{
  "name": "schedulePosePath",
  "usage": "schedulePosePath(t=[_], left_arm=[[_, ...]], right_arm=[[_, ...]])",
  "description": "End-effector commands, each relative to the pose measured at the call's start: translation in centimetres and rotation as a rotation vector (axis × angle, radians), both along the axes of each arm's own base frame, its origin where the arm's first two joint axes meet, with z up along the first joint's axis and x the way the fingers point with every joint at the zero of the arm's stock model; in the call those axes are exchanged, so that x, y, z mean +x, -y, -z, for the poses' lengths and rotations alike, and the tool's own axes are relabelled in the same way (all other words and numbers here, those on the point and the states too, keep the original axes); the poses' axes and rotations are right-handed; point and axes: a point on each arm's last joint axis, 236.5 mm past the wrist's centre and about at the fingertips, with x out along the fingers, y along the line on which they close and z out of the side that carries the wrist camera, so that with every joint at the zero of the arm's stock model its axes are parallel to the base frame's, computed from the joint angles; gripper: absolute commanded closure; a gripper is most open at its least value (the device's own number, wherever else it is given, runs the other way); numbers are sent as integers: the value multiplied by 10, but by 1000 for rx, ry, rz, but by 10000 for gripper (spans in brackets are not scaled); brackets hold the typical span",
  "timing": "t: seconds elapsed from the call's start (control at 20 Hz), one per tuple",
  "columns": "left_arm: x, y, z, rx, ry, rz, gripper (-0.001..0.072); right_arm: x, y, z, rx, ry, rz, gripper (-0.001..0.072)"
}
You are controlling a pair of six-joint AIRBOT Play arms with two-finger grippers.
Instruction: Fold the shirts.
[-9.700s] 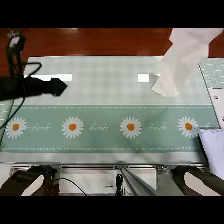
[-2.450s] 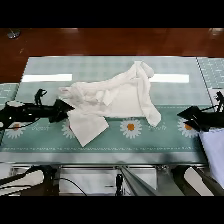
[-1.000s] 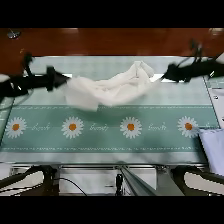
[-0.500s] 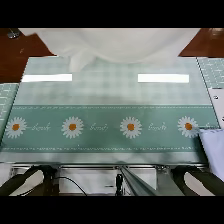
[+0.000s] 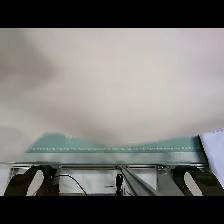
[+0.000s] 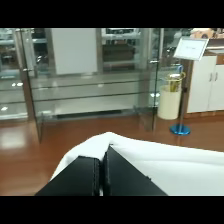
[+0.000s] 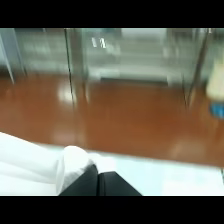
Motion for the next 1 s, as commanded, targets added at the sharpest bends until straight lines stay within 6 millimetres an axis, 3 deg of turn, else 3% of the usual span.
schedulePosePath(t=[0.0, 0.15, 0.25, 0.5, 0.75, 0.95], left_arm=[[3, -10, 37, -5, -91, -40, 681], [61, -14, 103, -66, -267, 11, 681], [101, -7, 163, -114, -405, 88, 681], [203, -1, 307, -299, -646, 143, 681], [291, 30, 384, -316, -733, 159, 681], [339, 48, 423, -325, -795, 175, 681]], right_arm=[[2, 10, 46, -15, -170, 35, 688], [41, 15, 101, -6, -335, 36, 688], [78, 9, 137, 37, -394, 1, 688], [194, 19, 228, 122, -532, 25, 688], [310, 18, 326, 295, -658, 42, 687], [377, 13, 387, 493, -674, 73, 687]])
